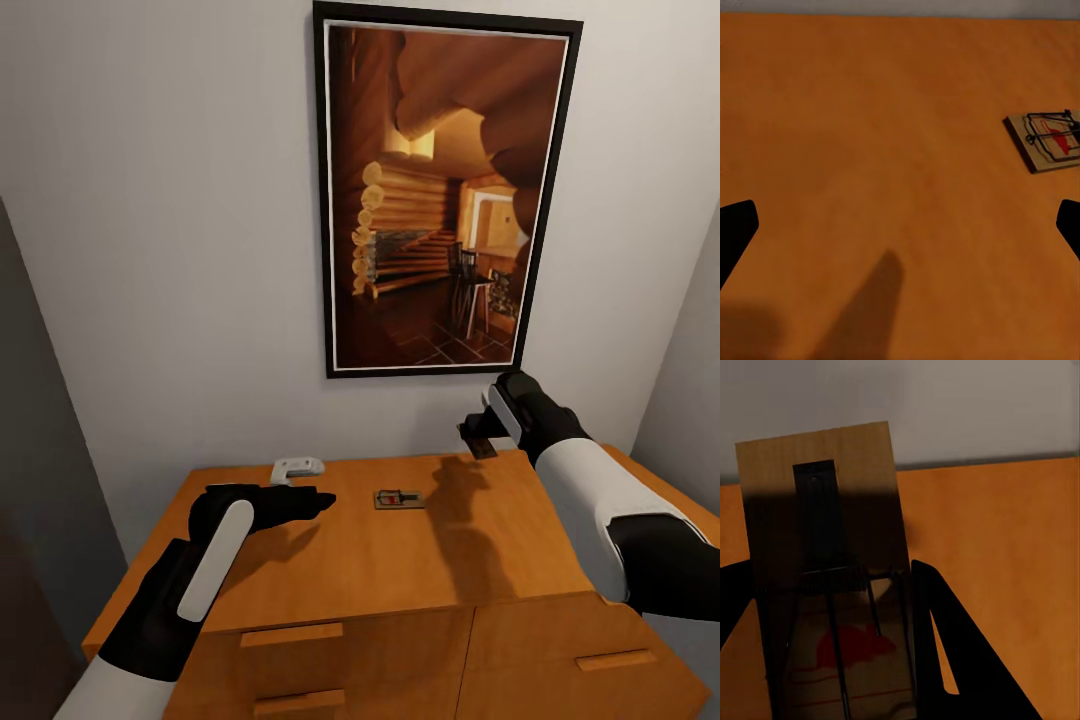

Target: Take the four mousetraps from the cabinet in the bathroom and place them on the bathroom floor. Make sure all four end up on the same floor surface, and ensure that at least two of them are either under or directly next to the same bathroom sink.

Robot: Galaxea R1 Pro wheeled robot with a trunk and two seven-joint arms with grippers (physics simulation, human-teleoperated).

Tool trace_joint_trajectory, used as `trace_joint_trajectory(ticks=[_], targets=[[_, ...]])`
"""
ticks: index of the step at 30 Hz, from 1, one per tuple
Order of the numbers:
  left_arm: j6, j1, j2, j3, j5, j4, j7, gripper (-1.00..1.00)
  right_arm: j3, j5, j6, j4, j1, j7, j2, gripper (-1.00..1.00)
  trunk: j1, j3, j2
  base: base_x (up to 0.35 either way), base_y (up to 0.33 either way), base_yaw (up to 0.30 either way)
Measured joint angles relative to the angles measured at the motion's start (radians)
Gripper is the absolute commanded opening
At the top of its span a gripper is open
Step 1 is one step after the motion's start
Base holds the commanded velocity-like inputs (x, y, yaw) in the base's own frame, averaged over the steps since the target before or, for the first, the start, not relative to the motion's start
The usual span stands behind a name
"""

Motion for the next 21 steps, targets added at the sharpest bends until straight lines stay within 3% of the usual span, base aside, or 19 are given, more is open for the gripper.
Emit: trace_joint_trajectory(ticks=[9,21], targets=[[0.000,0.000,0.000,0.000,0.000,-0.001,0.000,1.00,-0.001,0.001,0.000,-0.001,0.000,0.001,-0.001,-1.00,0.000,0.000,0.000,0.000,0.000,0.000],[-0.001,-0.001,-0.002,0.000,-0.001,-0.023,0.001,1.00,-0.003,-0.002,0.000,-0.001,0.000,0.002,-0.026,-1.00,0.000,0.000,0.000,0.000,0.000,-0.012]])
